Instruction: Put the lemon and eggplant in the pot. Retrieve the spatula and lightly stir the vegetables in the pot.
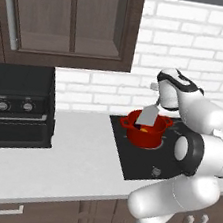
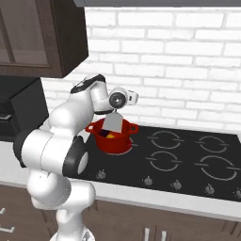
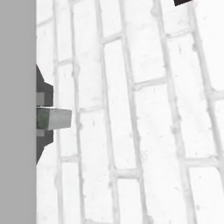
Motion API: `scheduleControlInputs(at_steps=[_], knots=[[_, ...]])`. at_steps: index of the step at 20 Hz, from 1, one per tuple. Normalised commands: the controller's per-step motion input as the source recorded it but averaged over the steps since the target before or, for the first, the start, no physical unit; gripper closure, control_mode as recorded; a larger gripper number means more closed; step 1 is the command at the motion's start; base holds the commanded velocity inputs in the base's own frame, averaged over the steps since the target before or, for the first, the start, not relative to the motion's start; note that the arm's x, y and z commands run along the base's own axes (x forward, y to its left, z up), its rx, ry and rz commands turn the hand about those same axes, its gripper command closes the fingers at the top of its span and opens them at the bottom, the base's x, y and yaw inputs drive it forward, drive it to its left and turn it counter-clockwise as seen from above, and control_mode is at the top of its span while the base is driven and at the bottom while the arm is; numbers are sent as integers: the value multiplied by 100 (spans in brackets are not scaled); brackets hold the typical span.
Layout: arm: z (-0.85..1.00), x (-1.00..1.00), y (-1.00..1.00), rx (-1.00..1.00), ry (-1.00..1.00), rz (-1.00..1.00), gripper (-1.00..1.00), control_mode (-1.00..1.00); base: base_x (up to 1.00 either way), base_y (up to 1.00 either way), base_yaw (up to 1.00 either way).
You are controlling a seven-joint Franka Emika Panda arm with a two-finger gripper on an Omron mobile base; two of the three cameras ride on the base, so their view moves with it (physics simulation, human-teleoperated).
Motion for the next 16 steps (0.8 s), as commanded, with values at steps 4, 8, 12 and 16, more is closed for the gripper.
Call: scheduleControlInputs(at_steps=[4, 8, 12, 16], knots=[[-26, -18, -5, -7, 0, -1, 100, -100, 0, 0, 0], [-27, -81, -32, -13, -7, -1, 100, -100, 0, 0, 0], [-24, -90, -40, -21, -7, -4, 100, -100, 0, 0, 0], [-3, -25, -4, -17, 0, -4, 100, -100, 0, 0, 0]])
